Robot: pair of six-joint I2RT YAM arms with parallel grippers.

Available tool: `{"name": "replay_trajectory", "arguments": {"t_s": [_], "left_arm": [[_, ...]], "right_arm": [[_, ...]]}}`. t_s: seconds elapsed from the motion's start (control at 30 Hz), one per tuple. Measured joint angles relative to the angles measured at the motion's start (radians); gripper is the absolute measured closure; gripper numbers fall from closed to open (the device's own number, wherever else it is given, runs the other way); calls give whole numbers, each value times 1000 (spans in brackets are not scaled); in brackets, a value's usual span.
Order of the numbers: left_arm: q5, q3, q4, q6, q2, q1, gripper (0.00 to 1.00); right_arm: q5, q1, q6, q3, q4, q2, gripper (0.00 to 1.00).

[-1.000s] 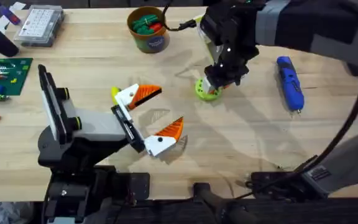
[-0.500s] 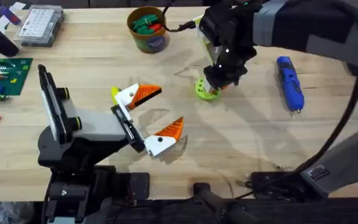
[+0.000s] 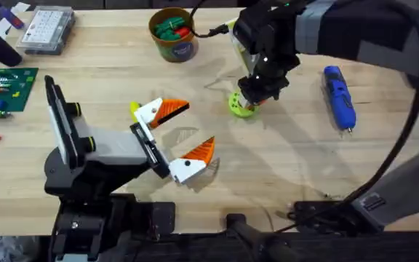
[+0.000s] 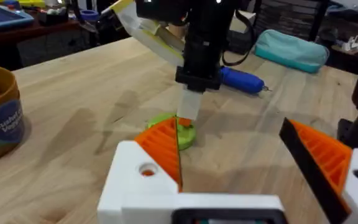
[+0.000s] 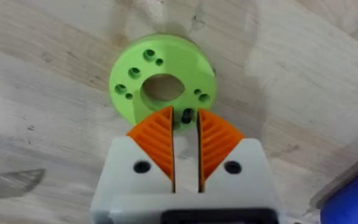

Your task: Pick up the gripper from the table and insert it into the empty holder that is missing its gripper. Then pick up a screw, insert it into the mounting hole, and use the screwdriver to tighten it. Finally, clean up the table by picking up the vegetable and placing it into the bucket.

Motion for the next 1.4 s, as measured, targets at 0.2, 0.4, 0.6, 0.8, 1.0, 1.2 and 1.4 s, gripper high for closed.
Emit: {"name": "replay_trajectory", "arguments": {"t_s": [0.2,0.4,0.6,0.8,1.0,1.2,1.4], "left_arm": [[0,0,0,0,0,0,10],[0,0,0,0,0,0,10],[0,0,0,0,0,0,10],[0,0,0,0,0,0,10],[0,0,0,0,0,0,10],[0,0,0,0,0,0,10],[0,0,0,0,0,0,10]], "right_arm": [[0,0,0,0,0,0,845],[0,0,0,0,1,0,894],[0,0,3,0,1,0,993],[0,0,3,0,2,0,998],[0,0,3,0,3,0,998],[0,0,3,0,10,0,998],[0,0,3,2,1,-2,998]]}}
